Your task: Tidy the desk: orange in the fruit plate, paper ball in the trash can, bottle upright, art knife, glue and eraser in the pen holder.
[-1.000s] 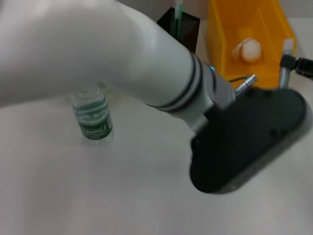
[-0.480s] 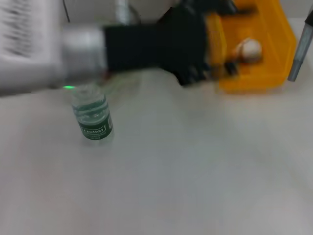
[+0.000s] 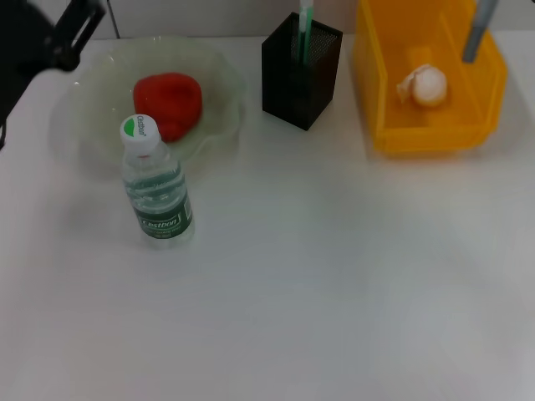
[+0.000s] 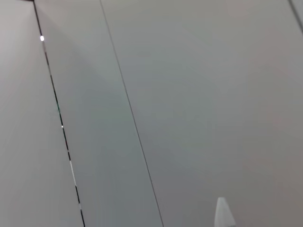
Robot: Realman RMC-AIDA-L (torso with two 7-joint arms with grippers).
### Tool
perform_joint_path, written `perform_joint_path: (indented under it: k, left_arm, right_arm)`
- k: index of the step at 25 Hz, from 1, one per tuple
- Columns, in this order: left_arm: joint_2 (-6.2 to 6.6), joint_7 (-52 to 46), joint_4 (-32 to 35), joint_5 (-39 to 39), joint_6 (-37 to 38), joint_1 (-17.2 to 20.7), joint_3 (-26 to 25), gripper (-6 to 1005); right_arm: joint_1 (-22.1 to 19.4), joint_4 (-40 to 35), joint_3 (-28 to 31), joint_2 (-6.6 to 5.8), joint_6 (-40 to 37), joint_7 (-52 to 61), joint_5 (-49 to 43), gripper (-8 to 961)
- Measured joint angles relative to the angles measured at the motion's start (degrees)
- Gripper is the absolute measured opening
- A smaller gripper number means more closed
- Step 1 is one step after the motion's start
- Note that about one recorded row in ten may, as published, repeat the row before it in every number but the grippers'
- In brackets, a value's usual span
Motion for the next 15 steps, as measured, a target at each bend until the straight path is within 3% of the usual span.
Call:
perform_joint_path:
  k: [2, 6, 11, 15]
  left_arm:
    - [0.19, -0.21, -1.72, -0.03, 1.29, 0.05, -0.13, 598]
    - [2.46, -3.88, -4.27, 4.51, 11.01, 2.54, -0.39, 598]
    - [6.94, -11.24, -4.27, 18.39, 18.54, 2.16, -0.87, 598]
    - [8.05, -17.50, -4.82, 30.74, 23.57, 0.50, -5.23, 598]
  right_arm:
    - [2.49, 0.44, -2.49, -0.35, 3.39, -0.08, -0.40, 134]
    - [6.99, 1.07, -8.21, -1.05, 12.13, -0.26, -0.47, 133]
    - [12.90, 5.30, -13.58, -2.64, 19.63, -1.04, -0.50, 133]
    - [17.45, 9.83, -17.25, -2.91, 25.47, -2.52, -0.52, 133]
